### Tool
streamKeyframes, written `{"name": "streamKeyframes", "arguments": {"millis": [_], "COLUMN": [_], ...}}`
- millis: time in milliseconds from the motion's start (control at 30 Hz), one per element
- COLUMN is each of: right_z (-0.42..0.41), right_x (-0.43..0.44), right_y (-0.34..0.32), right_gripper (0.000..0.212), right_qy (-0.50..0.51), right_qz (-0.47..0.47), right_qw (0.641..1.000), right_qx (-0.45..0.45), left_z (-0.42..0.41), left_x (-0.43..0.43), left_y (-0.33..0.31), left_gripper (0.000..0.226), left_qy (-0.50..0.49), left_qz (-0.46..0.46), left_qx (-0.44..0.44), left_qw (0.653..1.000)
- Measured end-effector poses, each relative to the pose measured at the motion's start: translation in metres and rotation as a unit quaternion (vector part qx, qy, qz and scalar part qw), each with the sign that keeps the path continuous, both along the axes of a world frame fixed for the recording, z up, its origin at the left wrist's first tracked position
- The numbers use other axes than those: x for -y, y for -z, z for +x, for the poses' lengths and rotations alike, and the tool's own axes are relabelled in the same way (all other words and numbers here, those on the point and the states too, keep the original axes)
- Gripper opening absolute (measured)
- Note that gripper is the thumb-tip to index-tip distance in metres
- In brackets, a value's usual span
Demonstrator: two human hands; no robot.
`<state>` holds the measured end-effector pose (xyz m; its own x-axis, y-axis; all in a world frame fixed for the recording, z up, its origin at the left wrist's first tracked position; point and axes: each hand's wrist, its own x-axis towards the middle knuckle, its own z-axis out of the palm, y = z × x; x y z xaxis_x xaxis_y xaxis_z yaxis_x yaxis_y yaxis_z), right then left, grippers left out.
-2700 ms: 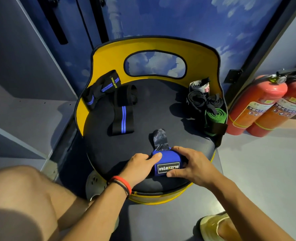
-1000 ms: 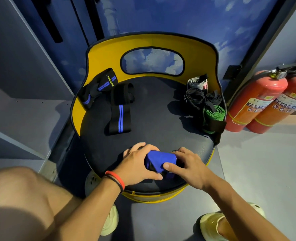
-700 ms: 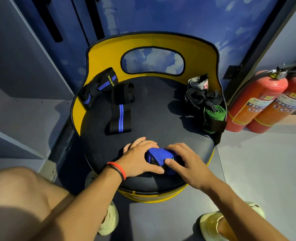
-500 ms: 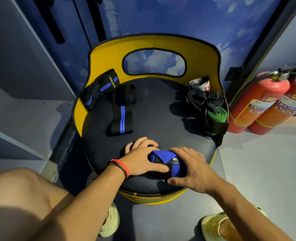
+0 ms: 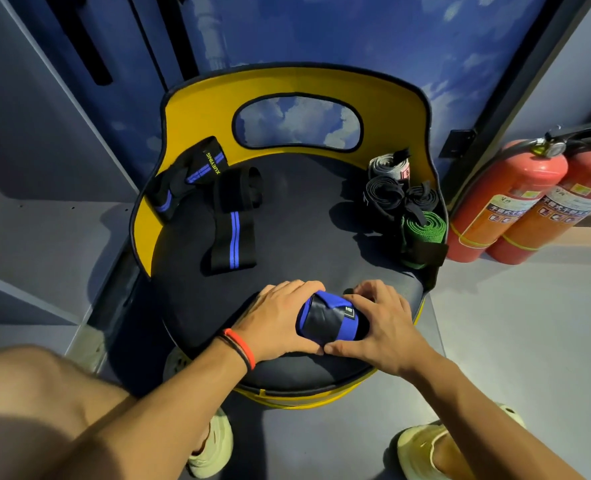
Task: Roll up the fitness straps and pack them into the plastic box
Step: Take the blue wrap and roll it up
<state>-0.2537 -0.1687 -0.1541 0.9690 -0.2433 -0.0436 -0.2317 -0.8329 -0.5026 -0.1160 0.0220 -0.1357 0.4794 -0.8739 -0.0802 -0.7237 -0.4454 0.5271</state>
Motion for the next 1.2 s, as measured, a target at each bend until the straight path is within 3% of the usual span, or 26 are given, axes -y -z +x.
{"name": "streamKeyframes", "arguments": {"millis": [200, 367, 433, 533, 633, 767, 967, 1067, 1200], "right_z": [0.013, 0.012, 0.013, 0.018, 0.023, 0.038, 0.062, 0.065, 0.059], "right_x": [0.007, -0.008, -0.009, 0.0, 0.011, 0.027, 0.047, 0.055, 0.063], "right_y": [-0.004, -0.003, -0.006, -0.021, -0.041, -0.056, -0.06, -0.055, -0.046], "right_gripper": [0.088, 0.073, 0.068, 0.086, 0.09, 0.08, 0.072, 0.066, 0.048], "right_qy": [-0.017, -0.044, -0.037, -0.02, 0.002, 0.028, 0.067, 0.071, 0.087], "right_qz": [-0.01, -0.035, 0.018, 0.156, 0.199, -0.002, -0.24, -0.307, -0.353], "right_qw": [0.999, 0.998, 0.999, 0.987, 0.977, 0.993, 0.964, 0.945, 0.922], "right_qx": [-0.039, -0.013, -0.004, 0.023, 0.077, 0.114, 0.088, 0.084, 0.131], "left_z": [0.005, -0.007, -0.008, -0.007, -0.007, -0.004, 0.012, 0.016, 0.013], "left_x": [-0.001, -0.007, -0.005, 0.0, 0.016, 0.058, 0.096, 0.1, 0.101], "left_y": [0.008, 0.013, 0.014, 0.014, 0.011, 0.005, -0.005, -0.011, -0.011], "left_gripper": [0.074, 0.08, 0.084, 0.083, 0.07, 0.074, 0.067, 0.076, 0.081], "left_qy": [-0.02, -0.052, -0.077, -0.153, -0.212, -0.221, -0.191, -0.165, -0.117], "left_qz": [-0.014, -0.04, -0.062, -0.137, -0.182, -0.175, -0.139, -0.11, -0.14], "left_qx": [0.038, 0.092, 0.044, -0.081, -0.176, -0.205, -0.187, -0.189, -0.172], "left_qw": [0.999, 0.994, 0.994, 0.975, 0.944, 0.937, 0.953, 0.962, 0.968]}}
